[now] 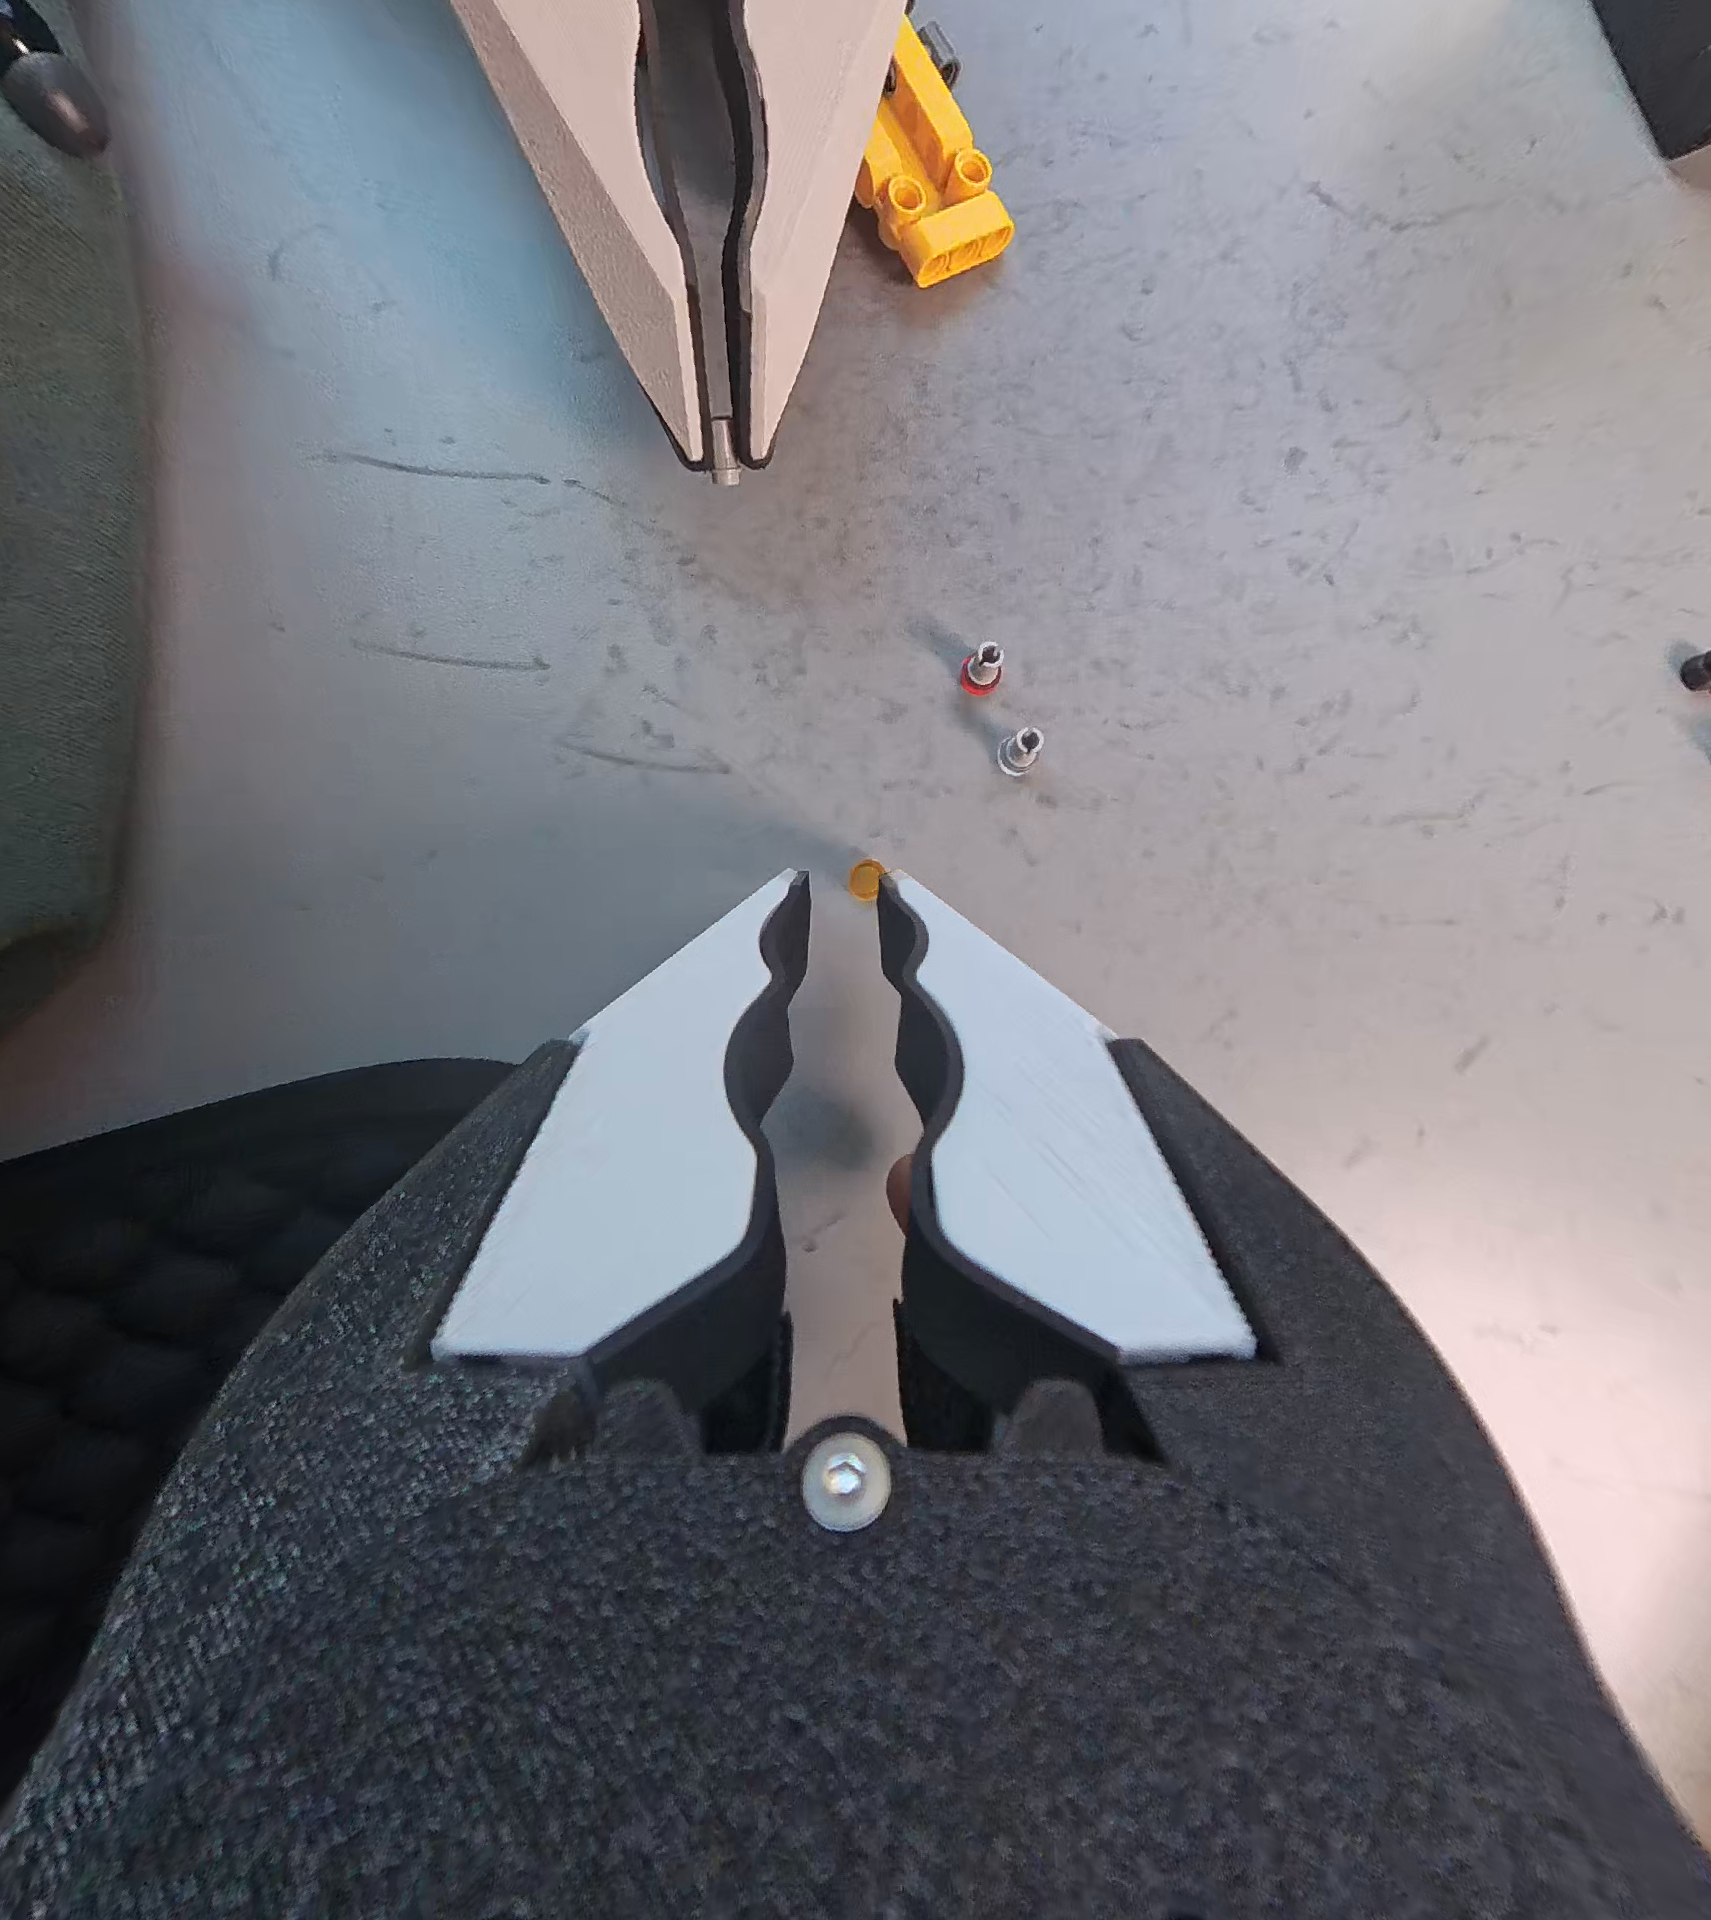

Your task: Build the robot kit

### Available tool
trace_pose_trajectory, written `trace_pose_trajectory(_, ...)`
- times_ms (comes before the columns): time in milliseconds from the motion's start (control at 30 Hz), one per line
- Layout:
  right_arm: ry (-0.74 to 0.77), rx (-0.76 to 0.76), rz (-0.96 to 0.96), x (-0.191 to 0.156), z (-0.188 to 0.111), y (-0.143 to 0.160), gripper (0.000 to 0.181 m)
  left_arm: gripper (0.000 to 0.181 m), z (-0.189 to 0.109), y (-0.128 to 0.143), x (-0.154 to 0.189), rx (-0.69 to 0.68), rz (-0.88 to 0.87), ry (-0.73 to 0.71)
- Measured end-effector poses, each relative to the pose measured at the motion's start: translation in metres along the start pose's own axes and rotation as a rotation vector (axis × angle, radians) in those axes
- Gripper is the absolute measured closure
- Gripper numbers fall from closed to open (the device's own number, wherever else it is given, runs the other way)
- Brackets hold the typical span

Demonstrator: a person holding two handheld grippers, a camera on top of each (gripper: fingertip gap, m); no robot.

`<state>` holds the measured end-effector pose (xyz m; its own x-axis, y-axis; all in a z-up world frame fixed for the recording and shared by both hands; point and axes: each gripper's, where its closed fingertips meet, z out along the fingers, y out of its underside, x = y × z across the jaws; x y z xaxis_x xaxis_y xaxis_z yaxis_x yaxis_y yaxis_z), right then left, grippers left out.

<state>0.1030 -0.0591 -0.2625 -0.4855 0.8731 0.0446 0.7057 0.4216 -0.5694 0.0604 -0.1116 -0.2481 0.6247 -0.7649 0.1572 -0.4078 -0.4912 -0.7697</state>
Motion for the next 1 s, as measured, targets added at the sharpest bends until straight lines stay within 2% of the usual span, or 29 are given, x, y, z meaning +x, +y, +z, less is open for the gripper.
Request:
trace_pose_trajectory(333, -0.058, -0.051, 0.013, 0.001, 0.005, 0.001, 0.170, 0.177, -0.002, -0.002, 0.000, 0.011, 0.000, 0.003)
trace_pose_trajectory(667, -0.176, -0.172, -0.020, 0.003, 0.005, 0.002, 0.174, 0.177, -0.003, -0.003, 0.000, 0.017, -0.002, 0.000)
trace_pose_trajectory(800, -0.160, -0.192, -0.046, 0.003, 0.006, 0.002, 0.175, 0.177, -0.004, -0.005, -0.001, 0.037, -0.009, 0.002)
trace_pose_trajectory(933, -0.084, -0.070, -0.060, 0.001, 0.006, -0.002, 0.175, 0.177, -0.014, -0.024, 0.000, 0.165, -0.073, 0.037)
trace_pose_trajectory(1000, -0.079, 0.202, 0.021, -0.003, -0.002, -0.033, 0.176, 0.177, -0.027, -0.042, 0.002, 0.289, -0.135, 0.094)
